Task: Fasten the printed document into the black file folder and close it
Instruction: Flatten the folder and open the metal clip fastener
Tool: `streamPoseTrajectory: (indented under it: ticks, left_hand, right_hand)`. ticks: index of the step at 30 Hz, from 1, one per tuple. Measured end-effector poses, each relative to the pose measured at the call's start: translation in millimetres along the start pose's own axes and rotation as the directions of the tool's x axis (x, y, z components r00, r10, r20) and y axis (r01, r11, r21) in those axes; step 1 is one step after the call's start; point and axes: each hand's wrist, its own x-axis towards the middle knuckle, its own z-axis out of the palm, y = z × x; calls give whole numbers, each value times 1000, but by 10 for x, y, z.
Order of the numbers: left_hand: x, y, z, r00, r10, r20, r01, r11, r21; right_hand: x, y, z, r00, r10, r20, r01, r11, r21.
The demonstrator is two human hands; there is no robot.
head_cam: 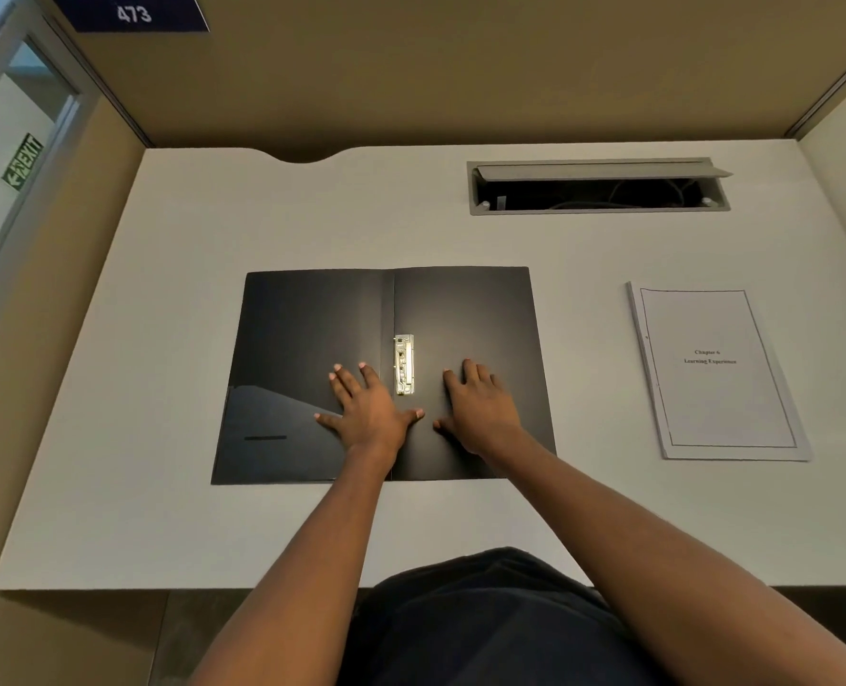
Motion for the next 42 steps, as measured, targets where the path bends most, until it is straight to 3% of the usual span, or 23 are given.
streamPoseTrajectory:
  ticks: [4,7,21,42]
  left_hand:
    - [40,17,22,1000,-6,5,7,1000,-20]
    - [68,36,14,1000,-24,9,25,999,-43]
    - [103,58,54,1000,-24,14,25,999,-45]
    - [128,21,108,1000,-23,11,24,999,-41]
  right_hand:
    - [201,-202,-128,995,59,-76,-34,956,290]
    - [332,-335,-175,991,123,-55,-95,925,369]
    - [404,-501,-77,967,218,-132,-196,967,163]
    - [450,-512,-143,973,219,-70,-200,956,213]
